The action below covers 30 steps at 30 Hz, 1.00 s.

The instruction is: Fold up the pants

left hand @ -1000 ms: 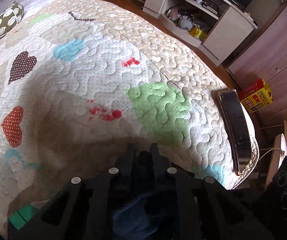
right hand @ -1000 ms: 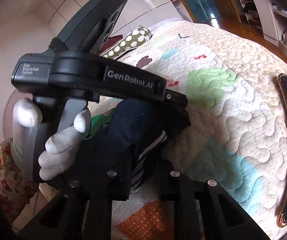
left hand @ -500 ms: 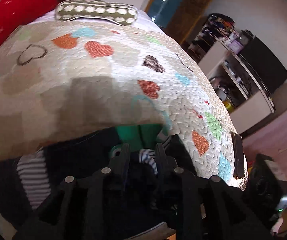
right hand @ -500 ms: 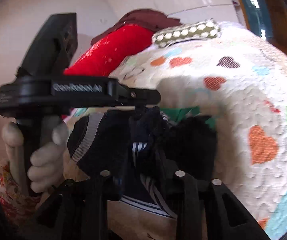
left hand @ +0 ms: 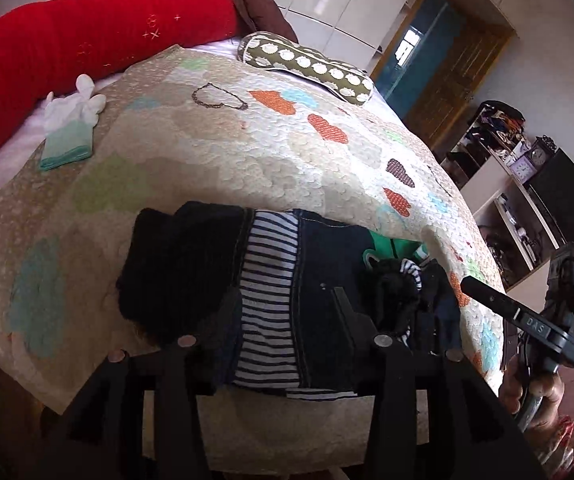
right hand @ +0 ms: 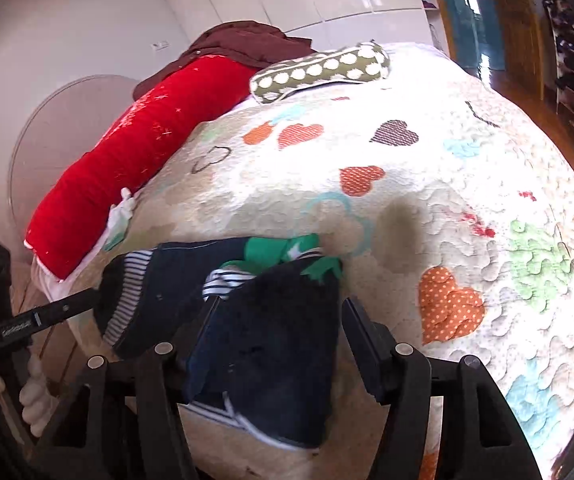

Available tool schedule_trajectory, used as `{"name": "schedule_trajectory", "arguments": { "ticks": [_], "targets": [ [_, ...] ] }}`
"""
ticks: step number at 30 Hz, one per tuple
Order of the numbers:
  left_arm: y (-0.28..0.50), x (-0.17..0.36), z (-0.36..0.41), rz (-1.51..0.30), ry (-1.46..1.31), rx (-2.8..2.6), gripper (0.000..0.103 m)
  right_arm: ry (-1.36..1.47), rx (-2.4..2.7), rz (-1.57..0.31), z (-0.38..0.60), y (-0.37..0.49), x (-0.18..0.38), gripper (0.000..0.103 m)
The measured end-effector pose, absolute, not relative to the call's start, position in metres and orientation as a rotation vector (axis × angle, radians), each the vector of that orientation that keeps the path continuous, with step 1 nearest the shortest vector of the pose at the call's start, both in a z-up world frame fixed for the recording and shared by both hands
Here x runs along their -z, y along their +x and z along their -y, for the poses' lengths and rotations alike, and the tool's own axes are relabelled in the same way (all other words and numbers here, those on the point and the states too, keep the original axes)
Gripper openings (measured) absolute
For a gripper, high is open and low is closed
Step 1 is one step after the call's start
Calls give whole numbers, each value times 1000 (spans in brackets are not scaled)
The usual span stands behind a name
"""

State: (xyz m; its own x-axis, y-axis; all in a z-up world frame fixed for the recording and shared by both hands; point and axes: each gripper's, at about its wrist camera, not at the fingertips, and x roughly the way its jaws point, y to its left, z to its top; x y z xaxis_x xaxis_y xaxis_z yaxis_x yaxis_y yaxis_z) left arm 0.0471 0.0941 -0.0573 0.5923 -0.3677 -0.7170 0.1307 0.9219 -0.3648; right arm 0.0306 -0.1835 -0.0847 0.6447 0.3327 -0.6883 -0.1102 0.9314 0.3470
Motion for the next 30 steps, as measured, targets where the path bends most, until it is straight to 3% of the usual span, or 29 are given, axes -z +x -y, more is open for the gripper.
{"name": "schedule_trajectory", "arguments": {
  "ticks": [4,6,8,16,20,25,30],
  "targets": [
    [47,66,-115,-910,-339,233,43,416,-325,-936,200,73,116,64],
    [45,67,-119,-908,-330,199,43,465,-390,-979,184,85,132,18],
    [45,65,-120,-902,-318,177,43,485,-405,-942,186,84,126,12],
    [49,58,-108,-884,-308,172,43,447,-192,-891,223,71,99,12],
    [46,59,-104,-888,-292,163,47,341,-92,-923,229,64,96,30],
    [49,65,-114,-898,-330,132,48,263,-51,-731,218,27,50,31],
    [68,92,-118,-981,-415,116,49,229,-186,-834,175,45,70,31]
  ]
}}
